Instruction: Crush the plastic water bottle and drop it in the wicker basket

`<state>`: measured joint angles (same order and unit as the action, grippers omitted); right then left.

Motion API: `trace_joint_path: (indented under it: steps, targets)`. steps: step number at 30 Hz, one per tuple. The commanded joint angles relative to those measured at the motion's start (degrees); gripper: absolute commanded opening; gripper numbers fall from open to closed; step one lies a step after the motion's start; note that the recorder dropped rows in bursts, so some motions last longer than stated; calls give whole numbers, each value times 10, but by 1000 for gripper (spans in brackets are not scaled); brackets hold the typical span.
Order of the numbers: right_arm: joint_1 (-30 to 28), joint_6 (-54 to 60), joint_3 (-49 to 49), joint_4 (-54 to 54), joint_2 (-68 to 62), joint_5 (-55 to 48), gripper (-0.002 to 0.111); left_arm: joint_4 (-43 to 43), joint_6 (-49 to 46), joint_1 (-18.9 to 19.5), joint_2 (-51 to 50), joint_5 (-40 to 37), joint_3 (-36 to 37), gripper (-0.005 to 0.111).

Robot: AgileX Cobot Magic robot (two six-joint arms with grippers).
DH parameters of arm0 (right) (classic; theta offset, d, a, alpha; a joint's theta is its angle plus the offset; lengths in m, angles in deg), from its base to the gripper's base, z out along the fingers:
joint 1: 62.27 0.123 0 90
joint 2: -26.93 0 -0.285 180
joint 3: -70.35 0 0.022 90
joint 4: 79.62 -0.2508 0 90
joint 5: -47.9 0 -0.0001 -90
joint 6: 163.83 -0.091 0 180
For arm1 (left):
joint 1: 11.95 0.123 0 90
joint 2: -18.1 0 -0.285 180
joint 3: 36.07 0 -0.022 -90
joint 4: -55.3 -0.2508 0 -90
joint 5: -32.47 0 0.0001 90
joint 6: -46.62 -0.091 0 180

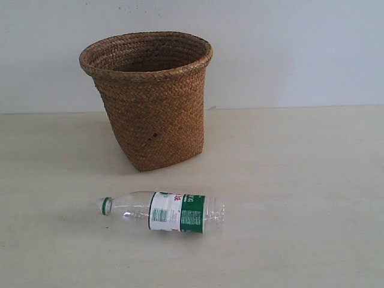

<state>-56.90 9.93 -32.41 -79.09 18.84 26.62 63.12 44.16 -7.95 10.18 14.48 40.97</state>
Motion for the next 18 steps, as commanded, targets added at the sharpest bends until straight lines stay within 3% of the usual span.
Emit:
trace_joint_path:
  steps: [1,6,11,15,18]
  targets:
    - [-2,1,0,0,3,2,0,22,3,2,1,39,2,6]
    - [-2,4,0,0,3,2,0,114,3,2,1,130,2,6]
    - [-2,-2,0,0,3,2,0,141,14,2,1,141,2,6]
    - [-2,-2,0,0,3,2,0,267,99,2,1,135,2,6]
    - [-2,-2,0,0,3,2,0,323,104,2,1,176,2,6]
